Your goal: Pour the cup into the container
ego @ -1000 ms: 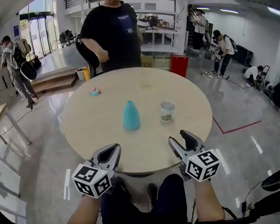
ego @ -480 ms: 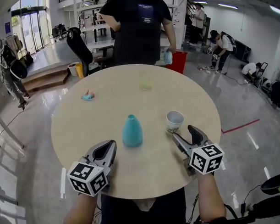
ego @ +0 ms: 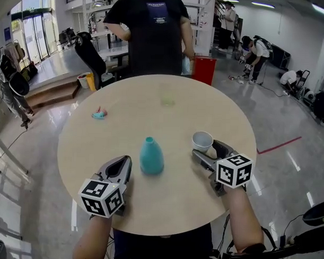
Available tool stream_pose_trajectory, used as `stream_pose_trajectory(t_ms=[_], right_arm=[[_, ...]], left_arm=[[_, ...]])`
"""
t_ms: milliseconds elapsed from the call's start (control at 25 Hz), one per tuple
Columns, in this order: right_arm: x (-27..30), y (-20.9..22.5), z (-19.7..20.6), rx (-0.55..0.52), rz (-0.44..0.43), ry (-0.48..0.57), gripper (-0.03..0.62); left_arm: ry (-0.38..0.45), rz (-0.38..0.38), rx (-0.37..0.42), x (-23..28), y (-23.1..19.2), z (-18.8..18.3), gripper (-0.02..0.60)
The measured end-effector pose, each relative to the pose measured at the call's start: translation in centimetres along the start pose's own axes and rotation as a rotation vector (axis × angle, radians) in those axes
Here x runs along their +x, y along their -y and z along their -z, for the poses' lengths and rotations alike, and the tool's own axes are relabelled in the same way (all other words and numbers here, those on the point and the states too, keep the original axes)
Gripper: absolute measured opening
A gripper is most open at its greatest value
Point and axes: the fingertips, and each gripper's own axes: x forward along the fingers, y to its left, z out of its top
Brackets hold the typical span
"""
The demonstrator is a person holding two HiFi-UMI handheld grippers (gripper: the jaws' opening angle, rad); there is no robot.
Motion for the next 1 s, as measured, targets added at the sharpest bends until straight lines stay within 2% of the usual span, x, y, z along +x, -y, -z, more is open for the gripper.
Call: stream_pose_trajectory(t_ms=[200, 1000], right_arm=[[2.2, 0.7, 0.8, 0.007, -0.003, -0.09, 0.35], [2.9, 0.4, 0.8, 0.0, -0.017, -0.077, 0.333]], left_arm=[[0.0, -0.002, -0.024, 0.5, -1.0, 0.1, 0.001], [-0.008, 0.023, -0.012, 0.9, -1.1, 0.7, 0.0]])
